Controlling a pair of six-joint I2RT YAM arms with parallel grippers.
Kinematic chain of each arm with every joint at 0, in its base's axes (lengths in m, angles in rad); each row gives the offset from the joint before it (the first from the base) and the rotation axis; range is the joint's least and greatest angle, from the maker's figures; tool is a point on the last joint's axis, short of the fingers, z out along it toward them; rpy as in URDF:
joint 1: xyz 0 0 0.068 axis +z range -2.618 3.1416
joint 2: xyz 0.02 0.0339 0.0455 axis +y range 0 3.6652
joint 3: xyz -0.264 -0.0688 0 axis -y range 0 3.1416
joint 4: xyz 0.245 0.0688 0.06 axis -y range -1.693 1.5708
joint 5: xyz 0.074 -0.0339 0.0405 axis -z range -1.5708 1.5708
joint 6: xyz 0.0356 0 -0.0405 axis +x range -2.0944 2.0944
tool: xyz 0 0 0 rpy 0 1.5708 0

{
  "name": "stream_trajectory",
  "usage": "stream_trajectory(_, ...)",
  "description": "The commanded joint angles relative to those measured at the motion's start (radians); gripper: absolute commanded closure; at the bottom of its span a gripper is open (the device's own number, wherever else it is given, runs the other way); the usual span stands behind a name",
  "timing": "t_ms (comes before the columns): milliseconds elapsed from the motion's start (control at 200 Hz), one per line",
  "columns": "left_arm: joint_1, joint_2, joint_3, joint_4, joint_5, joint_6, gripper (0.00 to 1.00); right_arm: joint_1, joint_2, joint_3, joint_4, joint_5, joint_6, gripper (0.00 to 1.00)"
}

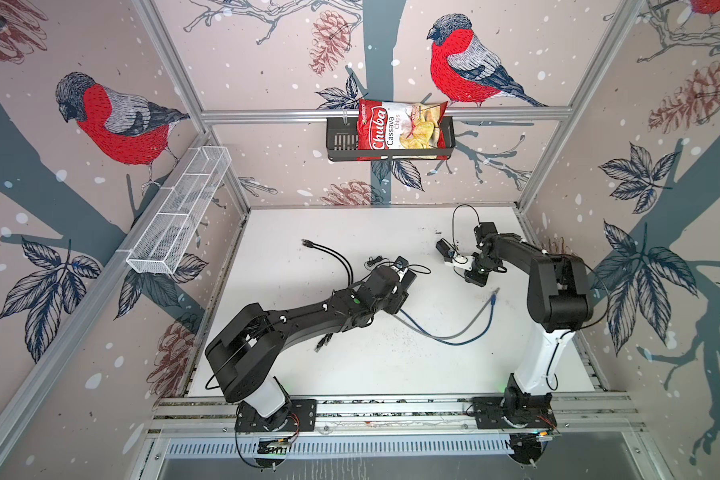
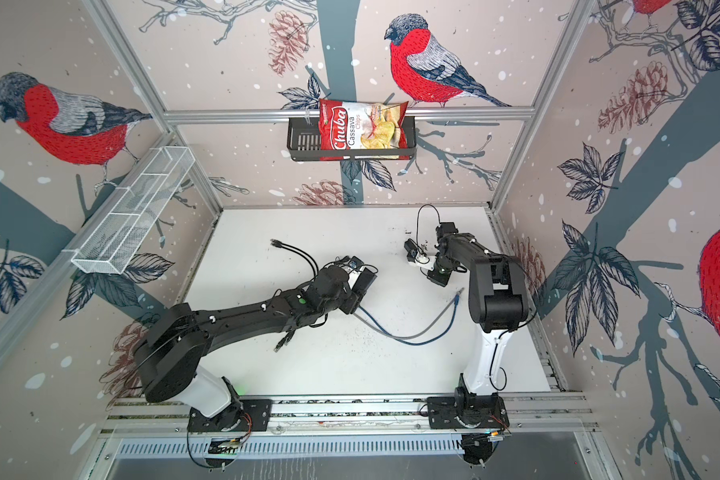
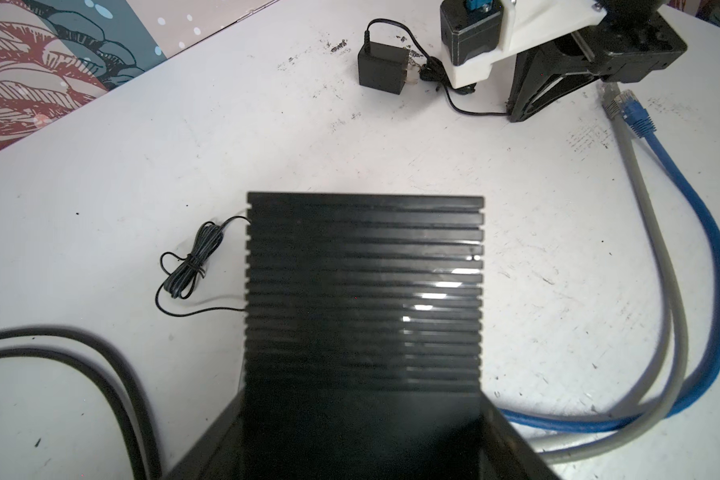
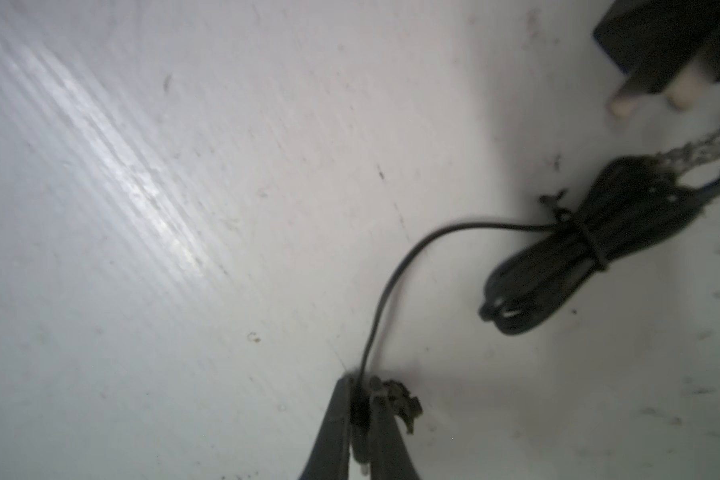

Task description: Insert the plug into the switch port

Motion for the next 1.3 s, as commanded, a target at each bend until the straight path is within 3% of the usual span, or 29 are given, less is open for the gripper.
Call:
stream_trajectory(0, 0.002, -0.011, -0.006, 0.05, -0.013, 0.003, 0.53, 0.005, 0.005, -0.002, -0.066, -0.077, 0.012, 0.91)
stream_trajectory(440, 0.006, -0.029, -0.04, 0.078, -0.03, -0.007, 0.53, 0.03, -0.028, 0.057, 0.099, -0.436, 0.429, 0.95)
stream_trajectory(625, 0.005, -0.052, -0.079, 0.098, -0.05, -0.024, 0.53, 0.075, -0.063, -0.002, 0.255, -0.531, 0.693, 0.94)
stream_trajectory(926, 0.006, -0.147, -0.28, 0.292, -0.032, -0.031, 0.54, 0.238, -0.2, -0.332, 0.862, -0.453, 1.174, 0.94)
stream_trajectory(1126, 0.005, -0.217, -0.404, 0.414, 0.005, 0.002, 0.54, 0.322, -0.26, -0.482, 1.156, -0.359, 1.343, 0.95)
stream_trajectory(1296, 0.003, -0.21, -0.446, 0.473, 0.108, 0.077, 0.54, 0.351, -0.287, -0.602, 1.414, -0.347, 1.49, 0.95)
